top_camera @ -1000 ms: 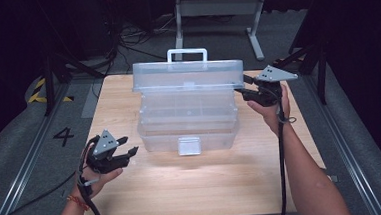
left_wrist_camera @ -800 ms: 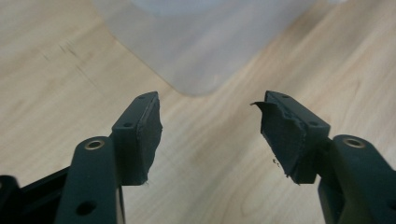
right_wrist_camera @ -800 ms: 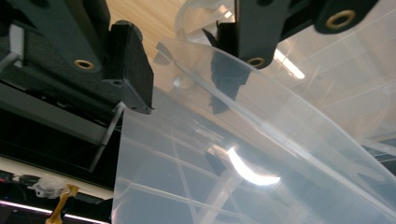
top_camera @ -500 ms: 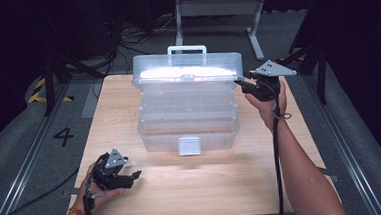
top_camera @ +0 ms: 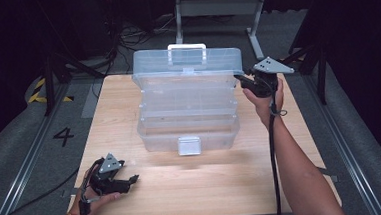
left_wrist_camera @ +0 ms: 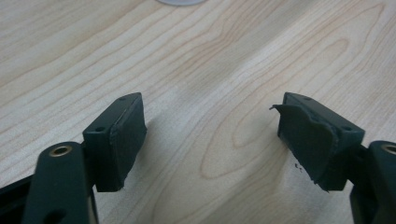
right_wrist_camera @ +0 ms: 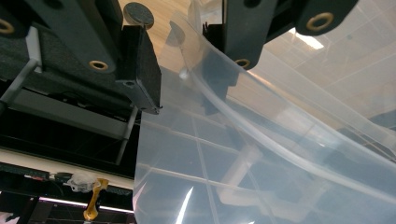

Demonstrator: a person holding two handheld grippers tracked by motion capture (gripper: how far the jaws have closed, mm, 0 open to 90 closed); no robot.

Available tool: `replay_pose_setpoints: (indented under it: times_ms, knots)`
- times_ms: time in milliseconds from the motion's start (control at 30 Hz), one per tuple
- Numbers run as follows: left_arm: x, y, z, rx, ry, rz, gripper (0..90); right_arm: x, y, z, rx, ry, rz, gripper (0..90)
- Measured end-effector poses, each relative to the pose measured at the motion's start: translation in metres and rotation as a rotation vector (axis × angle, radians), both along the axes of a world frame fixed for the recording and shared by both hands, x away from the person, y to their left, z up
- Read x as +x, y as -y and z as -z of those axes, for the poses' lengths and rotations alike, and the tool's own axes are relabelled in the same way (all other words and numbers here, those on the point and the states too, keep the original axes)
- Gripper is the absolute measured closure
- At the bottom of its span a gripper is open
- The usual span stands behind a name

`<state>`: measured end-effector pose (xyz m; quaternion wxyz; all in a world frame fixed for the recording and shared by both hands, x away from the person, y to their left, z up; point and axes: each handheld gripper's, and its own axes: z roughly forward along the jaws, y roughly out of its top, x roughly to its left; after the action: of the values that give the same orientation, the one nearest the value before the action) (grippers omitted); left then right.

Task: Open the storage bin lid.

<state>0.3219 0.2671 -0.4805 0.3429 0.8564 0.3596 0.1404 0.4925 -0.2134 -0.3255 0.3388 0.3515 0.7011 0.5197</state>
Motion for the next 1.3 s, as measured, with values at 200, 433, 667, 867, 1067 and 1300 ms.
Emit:
replay_pose_setpoints:
  times_ms: [200,433,667,867,1067,1300]
  knots:
    - [0.000,-0.001,0.001,-0.009,-0.004,-0.017,22.4,0.007,0.001,-0.004,0.006,-0.008,-0.009,68.4]
    - [0.001,-0.001,0.000,0.001,-0.002,-0.017,20.8,0.013,0.001,-0.007,0.003,-0.015,-0.012,69.1]
    - [0.001,-0.001,0.000,0.002,-0.003,-0.018,20.6,0.017,0.001,-0.009,0.003,-0.014,-0.001,69.9]
    - [0.001,0.000,0.000,-0.001,-0.005,-0.018,20.4,0.021,0.000,-0.012,-0.009,-0.018,0.006,70.2]
    - [0.001,0.000,0.000,-0.002,-0.006,-0.018,20.5,0.026,-0.002,-0.014,-0.011,-0.018,0.017,70.8]
    - [0.001,0.000,0.000,-0.002,-0.005,-0.018,20.5,0.033,-0.002,-0.016,-0.005,-0.029,0.024,71.3]
